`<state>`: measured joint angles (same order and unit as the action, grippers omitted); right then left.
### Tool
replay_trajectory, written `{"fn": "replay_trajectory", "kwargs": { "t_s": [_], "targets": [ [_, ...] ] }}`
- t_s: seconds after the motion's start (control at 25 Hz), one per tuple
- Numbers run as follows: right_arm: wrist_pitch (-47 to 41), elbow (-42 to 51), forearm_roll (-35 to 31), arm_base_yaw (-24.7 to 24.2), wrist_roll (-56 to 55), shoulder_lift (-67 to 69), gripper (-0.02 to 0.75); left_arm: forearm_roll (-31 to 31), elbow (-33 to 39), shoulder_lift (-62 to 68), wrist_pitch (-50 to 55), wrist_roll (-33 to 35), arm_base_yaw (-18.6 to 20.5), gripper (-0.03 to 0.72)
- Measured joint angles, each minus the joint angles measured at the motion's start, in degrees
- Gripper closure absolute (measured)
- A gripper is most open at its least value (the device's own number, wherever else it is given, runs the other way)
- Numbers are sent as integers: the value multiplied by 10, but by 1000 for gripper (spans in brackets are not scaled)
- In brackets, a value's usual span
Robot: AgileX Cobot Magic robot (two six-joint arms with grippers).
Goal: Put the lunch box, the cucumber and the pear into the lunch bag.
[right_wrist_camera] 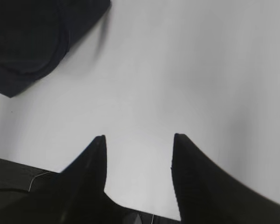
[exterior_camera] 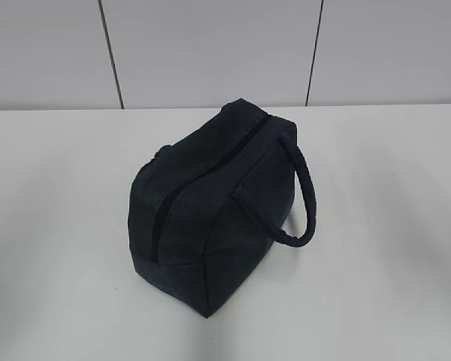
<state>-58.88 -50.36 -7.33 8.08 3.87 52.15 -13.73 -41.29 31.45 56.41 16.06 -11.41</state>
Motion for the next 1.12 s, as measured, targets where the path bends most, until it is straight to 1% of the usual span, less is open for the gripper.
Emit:
{"fn": "replay_trajectory", "kwargs": {
  "t_s": [0.12, 0.24, 0.36, 0.44, 0.56, 0.76, 0.96, 1.12],
  "targets": [
    [-29, 22, 1, 0, -18, -63, 380, 14, 0, -54, 51, -20, 0, 397],
    [-77, 48, 21, 0, -28, -137, 380, 37, 6, -100, 93, -27, 0, 397],
    [-116, 77, 54, 0, -29, -207, 380, 56, 42, -146, 101, -33, 0, 398],
    [-126, 95, 70, 0, -30, -251, 380, 64, 73, -172, 102, -42, 0, 398],
    [-130, 122, 73, 0, -30, -319, 380, 75, 100, -215, 90, -57, 0, 402],
    [-121, 166, 92, 0, -23, -424, 380, 109, 107, -266, 76, -104, 0, 456],
    [-87, 215, 96, 0, -23, -520, 380, 128, 108, -276, 76, -132, 0, 465],
    [-77, 219, 99, 0, -23, -531, 380, 144, 108, -276, 75, -156, 0, 465]
  ]
}}
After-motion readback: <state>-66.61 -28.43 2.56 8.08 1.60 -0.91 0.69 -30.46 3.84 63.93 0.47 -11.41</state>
